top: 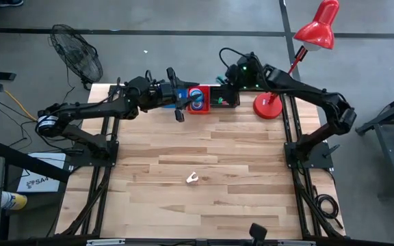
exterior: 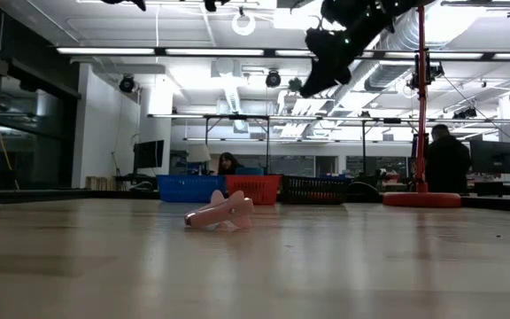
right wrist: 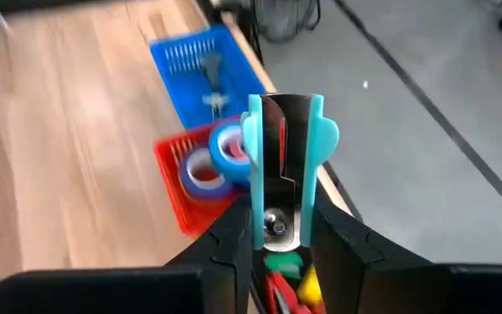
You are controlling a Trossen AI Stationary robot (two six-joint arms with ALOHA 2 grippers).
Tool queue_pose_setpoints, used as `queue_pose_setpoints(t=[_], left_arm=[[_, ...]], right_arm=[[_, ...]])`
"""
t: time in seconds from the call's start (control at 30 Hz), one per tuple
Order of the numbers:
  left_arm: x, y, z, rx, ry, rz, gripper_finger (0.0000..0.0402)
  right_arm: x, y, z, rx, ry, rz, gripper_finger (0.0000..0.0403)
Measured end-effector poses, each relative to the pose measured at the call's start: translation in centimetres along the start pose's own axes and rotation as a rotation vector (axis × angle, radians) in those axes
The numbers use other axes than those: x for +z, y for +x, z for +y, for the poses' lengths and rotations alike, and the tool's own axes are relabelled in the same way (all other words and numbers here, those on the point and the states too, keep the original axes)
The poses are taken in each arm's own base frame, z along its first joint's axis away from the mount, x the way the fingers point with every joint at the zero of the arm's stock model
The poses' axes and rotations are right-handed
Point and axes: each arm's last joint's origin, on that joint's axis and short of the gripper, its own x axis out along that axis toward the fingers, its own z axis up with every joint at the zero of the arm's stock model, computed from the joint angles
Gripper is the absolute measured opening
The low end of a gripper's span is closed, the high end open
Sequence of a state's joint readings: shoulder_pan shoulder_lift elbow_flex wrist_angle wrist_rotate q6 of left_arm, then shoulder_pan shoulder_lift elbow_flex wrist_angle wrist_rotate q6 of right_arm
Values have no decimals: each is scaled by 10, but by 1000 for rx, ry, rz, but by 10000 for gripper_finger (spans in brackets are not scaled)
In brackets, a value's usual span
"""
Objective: Pick and place Stapler, Stapler remover, tape
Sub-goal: Put the blue staple remover into the blue basket
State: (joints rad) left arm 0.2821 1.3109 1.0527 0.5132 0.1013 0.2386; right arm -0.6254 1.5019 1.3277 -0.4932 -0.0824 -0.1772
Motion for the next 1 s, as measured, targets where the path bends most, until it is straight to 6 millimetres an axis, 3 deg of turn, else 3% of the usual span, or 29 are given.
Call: queue_pose_setpoints(t=[0.1, 0.3, 0.67, 1.0], left_arm=[[0, 0, 0, 1, 0, 1, 167], [-2, 0, 0, -3, -8, 18, 167], [-6, 0, -1, -9, -43, 69, 167], [-20, -2, -3, 32, -115, 226, 167]], right_arm=[[-10, 6, -12, 5, -39, 73, 81], [-33, 35, -30, 32, -52, 226, 81], [-69, 98, -36, 64, 113, 402, 81], [-81, 116, -40, 49, 342, 438, 82]])
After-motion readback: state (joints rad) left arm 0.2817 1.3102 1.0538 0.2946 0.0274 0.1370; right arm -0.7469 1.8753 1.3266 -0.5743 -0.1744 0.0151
